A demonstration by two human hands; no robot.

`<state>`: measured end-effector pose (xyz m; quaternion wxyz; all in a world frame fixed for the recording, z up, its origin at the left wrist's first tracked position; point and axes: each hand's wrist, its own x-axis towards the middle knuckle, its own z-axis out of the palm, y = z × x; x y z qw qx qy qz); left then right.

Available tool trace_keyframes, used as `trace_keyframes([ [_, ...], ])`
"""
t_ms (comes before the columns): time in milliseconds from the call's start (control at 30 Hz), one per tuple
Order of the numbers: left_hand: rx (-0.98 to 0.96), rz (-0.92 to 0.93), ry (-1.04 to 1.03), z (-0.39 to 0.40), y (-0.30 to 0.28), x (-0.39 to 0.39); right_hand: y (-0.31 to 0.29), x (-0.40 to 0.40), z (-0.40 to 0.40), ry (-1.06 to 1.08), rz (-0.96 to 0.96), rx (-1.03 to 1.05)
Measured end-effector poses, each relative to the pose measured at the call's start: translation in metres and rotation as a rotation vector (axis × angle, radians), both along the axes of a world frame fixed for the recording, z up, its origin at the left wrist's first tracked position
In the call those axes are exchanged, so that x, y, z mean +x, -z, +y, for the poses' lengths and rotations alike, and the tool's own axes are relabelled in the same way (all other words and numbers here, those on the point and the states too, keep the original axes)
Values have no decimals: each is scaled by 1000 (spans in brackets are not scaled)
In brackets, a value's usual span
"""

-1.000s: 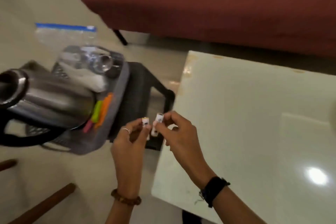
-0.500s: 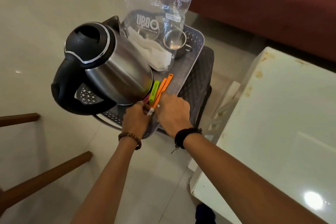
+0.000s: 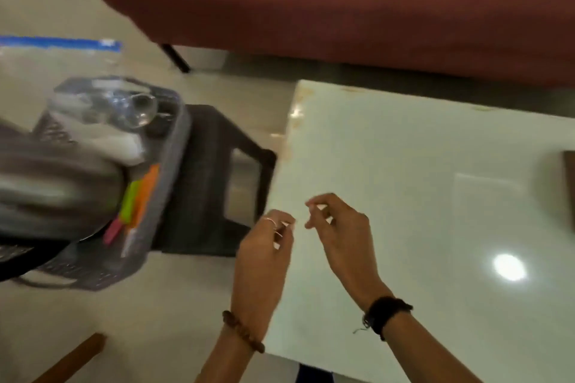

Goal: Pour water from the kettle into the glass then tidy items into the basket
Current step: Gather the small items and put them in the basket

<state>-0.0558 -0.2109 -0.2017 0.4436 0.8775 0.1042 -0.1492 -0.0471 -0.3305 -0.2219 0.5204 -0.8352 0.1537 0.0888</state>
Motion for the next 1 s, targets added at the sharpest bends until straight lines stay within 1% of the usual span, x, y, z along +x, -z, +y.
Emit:
trace_keyframes([
  [133,-31,19,391,-144,9,-35,4,-67,-141,272,96,-61],
  [233,-82,62,648,-258,14,-76,-2,-131,-246,479,117,-113],
  [333,-120,67,835,-350,20,-118,-8,-190,-330,653,135,-143],
  [400,-111,50,949,-408,26,-149,-10,-230,-384,742,151,-163],
  [533,6,-52,1141,-489,46,-200,-7,-285,-466,847,176,-221],
  [633,115,-36,1179,-527,62,-220,1,-299,-512,876,186,-241],
  [767,151,18,1176,-561,82,-230,16,-285,-558,854,202,-234],
  [833,143,23,1177,-570,91,-227,29,-269,-572,831,275,-190],
  [900,132,-2,1176,-575,94,-222,43,-248,-580,800,393,-178],
  [933,125,-18,1150,-574,93,-217,51,-238,-581,788,453,-185],
  [1000,86,-22,1028,-568,90,-207,64,-222,-578,785,540,-210],
])
